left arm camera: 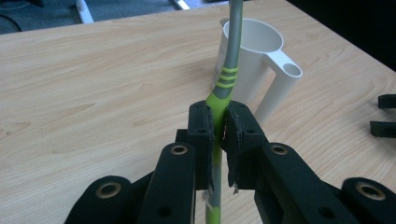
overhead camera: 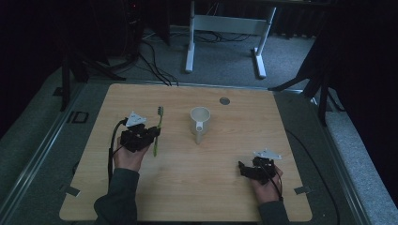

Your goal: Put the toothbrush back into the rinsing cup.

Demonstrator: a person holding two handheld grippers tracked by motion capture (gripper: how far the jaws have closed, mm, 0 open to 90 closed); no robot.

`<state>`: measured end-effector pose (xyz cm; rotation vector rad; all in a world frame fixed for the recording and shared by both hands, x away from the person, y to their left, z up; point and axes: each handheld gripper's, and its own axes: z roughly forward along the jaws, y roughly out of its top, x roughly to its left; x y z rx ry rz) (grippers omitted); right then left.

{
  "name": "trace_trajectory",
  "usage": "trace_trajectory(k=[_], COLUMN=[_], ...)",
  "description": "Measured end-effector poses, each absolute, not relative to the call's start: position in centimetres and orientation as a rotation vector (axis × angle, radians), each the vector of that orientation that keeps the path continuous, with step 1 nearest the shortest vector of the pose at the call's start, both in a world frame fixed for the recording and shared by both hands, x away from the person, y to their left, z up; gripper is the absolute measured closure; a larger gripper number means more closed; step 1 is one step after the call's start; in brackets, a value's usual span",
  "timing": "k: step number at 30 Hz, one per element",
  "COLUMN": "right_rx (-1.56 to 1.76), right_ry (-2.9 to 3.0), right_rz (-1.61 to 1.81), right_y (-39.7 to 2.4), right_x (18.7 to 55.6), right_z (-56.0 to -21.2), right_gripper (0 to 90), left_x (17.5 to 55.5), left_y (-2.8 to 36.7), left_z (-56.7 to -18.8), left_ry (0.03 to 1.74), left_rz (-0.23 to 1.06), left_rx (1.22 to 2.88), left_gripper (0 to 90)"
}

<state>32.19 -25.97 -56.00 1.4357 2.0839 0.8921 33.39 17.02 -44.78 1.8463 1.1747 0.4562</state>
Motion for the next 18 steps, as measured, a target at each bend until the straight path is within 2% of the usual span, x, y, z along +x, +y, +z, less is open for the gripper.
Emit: trace_trajectory(k=[18], right_rx=[1.436], right_ry=[2.083], right_rz=[0.892], right_y=[-25.97], right_x=[32.19], right_z=[-56.0], right_gripper=[17.7], left_x=[33.4], left_y=[16.6], left_z=[-44.8], left_ry=[1.118], left_rz=[0.518], left_rx=[1.794], left_gripper=[81.2])
